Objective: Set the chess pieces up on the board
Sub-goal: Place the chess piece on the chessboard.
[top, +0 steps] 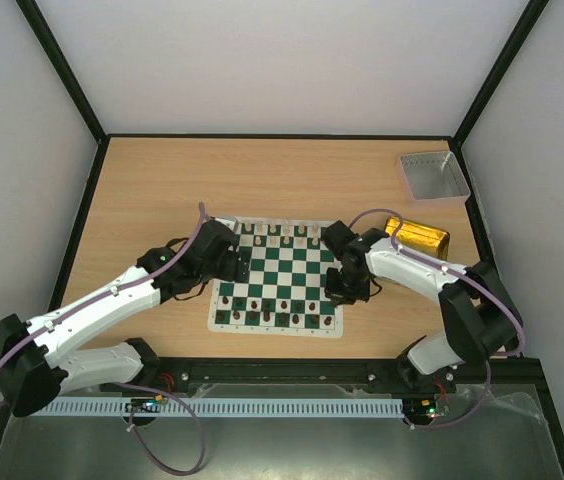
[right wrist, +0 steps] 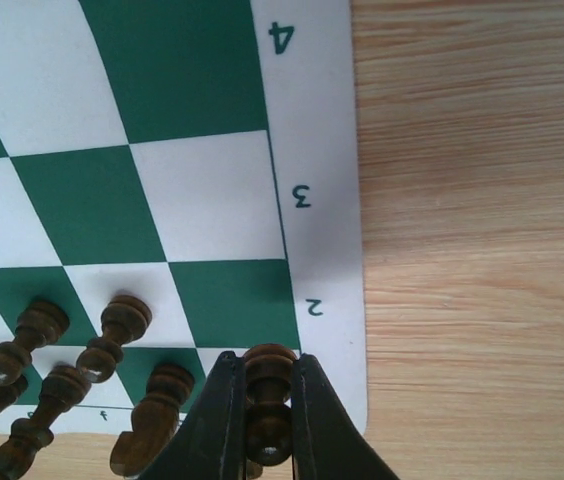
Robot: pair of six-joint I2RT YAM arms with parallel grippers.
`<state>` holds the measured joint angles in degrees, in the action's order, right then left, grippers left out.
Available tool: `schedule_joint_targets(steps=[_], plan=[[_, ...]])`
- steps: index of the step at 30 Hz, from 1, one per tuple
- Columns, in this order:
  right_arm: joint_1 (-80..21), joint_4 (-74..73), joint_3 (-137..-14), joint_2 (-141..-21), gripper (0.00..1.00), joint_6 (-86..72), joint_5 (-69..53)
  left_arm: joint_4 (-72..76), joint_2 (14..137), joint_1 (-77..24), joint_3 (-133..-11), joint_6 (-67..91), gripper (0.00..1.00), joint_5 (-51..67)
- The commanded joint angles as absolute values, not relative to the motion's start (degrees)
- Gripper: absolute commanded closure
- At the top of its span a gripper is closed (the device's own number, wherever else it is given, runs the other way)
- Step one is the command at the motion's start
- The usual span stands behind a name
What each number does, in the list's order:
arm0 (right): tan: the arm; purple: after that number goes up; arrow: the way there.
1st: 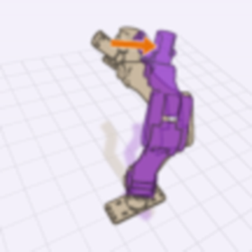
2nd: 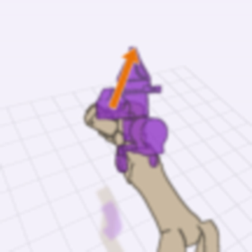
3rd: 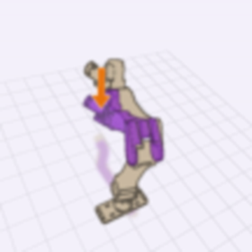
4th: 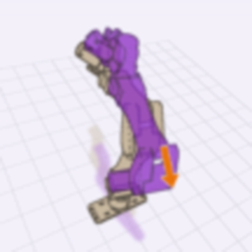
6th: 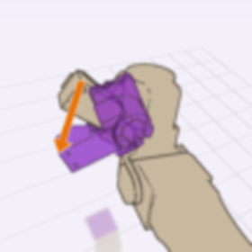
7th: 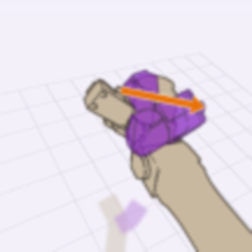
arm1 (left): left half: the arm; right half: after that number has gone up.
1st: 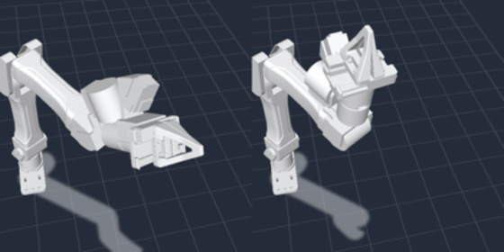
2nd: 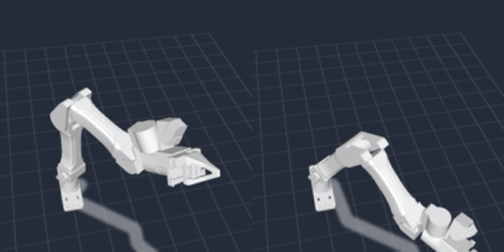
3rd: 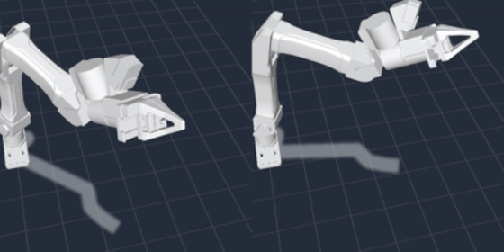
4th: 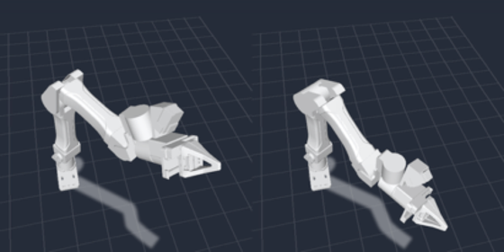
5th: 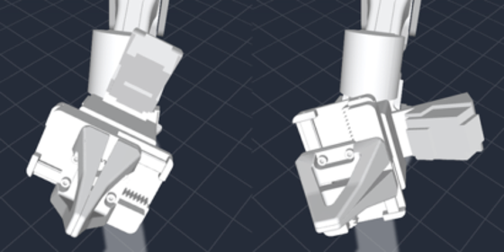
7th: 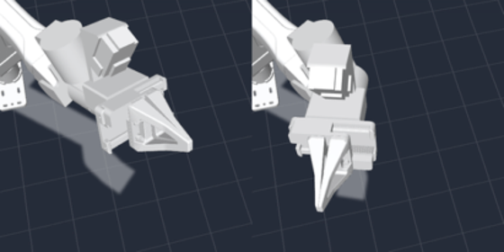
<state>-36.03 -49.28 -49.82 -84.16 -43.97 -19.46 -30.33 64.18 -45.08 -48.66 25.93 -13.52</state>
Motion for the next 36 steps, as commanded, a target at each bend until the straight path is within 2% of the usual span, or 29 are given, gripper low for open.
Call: schedule_joint_targets(steps=[1, 22, 36], plan=[[-37.4, -47.4, -49.9, -85.7, 0.98, -45.2, -19.0, -30.2, 64.4, -45.4, -48.0, 25.8, 0.01, -14.2], [-38.9, -45.2, -50.2, -89.5, 0.97, -45.7, -19.2, -30.1, 64.1, -45.3, -48.0, 25.8, 0.01, -14.0], [-39.0, -45.1, -50.8, -90.6, 0.86, -45.4, -19.5, -30.1, 64.1, -45.3, -47.9, 25.7, 0.01, -13.9]])
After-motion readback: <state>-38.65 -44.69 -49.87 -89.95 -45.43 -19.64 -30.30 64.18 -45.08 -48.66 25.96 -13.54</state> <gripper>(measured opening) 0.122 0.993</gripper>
